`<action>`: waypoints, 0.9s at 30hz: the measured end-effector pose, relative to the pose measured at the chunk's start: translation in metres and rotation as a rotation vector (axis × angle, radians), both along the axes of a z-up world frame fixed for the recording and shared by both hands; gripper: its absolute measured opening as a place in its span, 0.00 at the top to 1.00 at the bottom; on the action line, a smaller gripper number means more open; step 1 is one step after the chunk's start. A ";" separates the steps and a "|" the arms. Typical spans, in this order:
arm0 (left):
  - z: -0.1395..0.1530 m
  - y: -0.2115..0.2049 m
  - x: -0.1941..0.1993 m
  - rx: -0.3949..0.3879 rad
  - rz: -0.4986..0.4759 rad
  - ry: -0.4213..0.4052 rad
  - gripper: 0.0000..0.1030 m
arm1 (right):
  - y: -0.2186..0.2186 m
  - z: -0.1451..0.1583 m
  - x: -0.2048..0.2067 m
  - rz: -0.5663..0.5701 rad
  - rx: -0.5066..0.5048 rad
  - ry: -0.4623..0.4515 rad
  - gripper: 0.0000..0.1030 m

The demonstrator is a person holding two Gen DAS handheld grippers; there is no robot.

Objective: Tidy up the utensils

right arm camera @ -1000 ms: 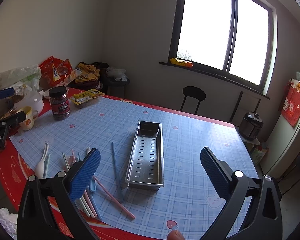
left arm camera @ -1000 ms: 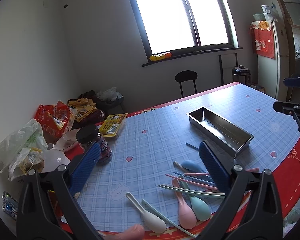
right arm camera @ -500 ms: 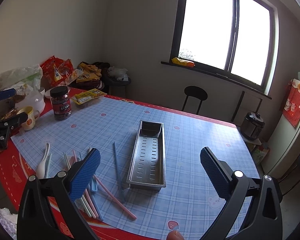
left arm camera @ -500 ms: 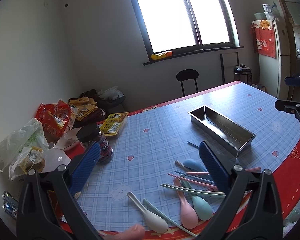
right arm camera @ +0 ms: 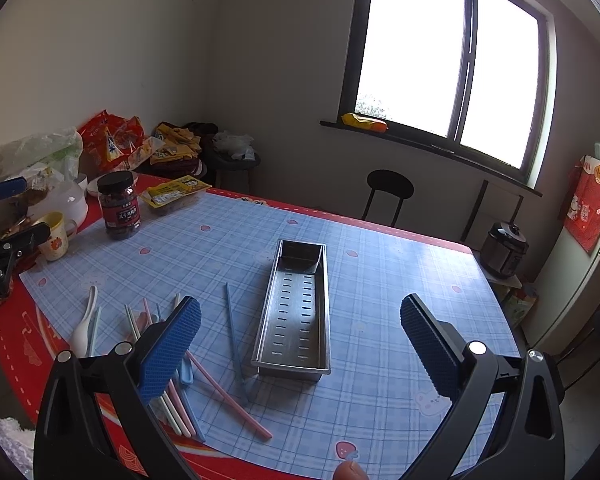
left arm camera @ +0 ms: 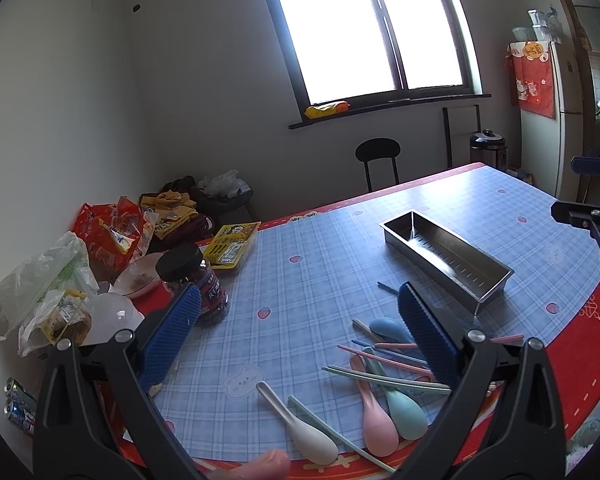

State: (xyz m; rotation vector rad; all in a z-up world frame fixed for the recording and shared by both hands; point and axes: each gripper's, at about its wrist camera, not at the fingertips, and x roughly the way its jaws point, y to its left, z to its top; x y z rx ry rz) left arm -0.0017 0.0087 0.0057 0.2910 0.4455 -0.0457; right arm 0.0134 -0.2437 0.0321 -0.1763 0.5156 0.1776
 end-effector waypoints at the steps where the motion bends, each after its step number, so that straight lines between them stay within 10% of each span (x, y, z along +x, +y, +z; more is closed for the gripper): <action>1: 0.000 0.000 0.000 0.000 0.001 0.000 0.05 | -0.001 0.000 0.001 0.000 0.001 0.000 0.05; 27: -0.004 0.010 -0.004 -0.023 0.028 0.014 0.05 | -0.001 -0.004 0.002 0.005 0.010 0.019 0.05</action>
